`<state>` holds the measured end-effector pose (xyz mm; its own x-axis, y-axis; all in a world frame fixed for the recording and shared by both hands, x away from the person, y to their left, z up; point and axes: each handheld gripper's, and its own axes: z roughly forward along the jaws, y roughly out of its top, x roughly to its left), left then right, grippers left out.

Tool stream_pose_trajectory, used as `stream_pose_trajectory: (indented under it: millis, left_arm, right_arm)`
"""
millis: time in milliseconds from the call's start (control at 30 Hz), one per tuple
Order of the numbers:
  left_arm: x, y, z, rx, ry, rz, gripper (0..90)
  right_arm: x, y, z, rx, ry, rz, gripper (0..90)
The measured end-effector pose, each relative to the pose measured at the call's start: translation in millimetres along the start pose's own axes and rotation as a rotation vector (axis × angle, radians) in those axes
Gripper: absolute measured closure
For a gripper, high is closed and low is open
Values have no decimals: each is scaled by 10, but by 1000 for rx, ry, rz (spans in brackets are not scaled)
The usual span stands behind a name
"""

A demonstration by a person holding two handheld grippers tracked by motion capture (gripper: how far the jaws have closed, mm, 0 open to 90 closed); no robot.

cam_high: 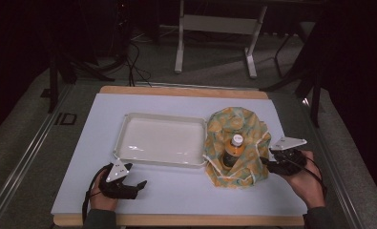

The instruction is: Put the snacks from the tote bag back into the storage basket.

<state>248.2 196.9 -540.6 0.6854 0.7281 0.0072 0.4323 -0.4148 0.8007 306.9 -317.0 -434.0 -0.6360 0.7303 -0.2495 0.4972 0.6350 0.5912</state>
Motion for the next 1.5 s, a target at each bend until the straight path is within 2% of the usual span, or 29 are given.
stream_pose_trajectory:
  millis: [200,567,733,1200,1267,1500]
  left_arm:
    - [-2,2,3,1,1,2,158]
    - [-2,2,2,1,0,2,158]
    - [-2,2,3,1,-3,4,158]
    - [1,3,7,4,-6,5,158]
    - [3,3,6,4,-5,4,158]
    - [2,4,8,5,-7,5,158]
  right_arm:
    - [25,72,-6,10,16,-27,532]
    - [25,212,-45,31,15,-74,517]
    - [23,269,-65,40,49,-88,521]
    - [19,413,-105,37,84,-135,564]
    - [29,479,-112,49,96,-164,573]
    - [49,562,-114,76,121,-200,629]
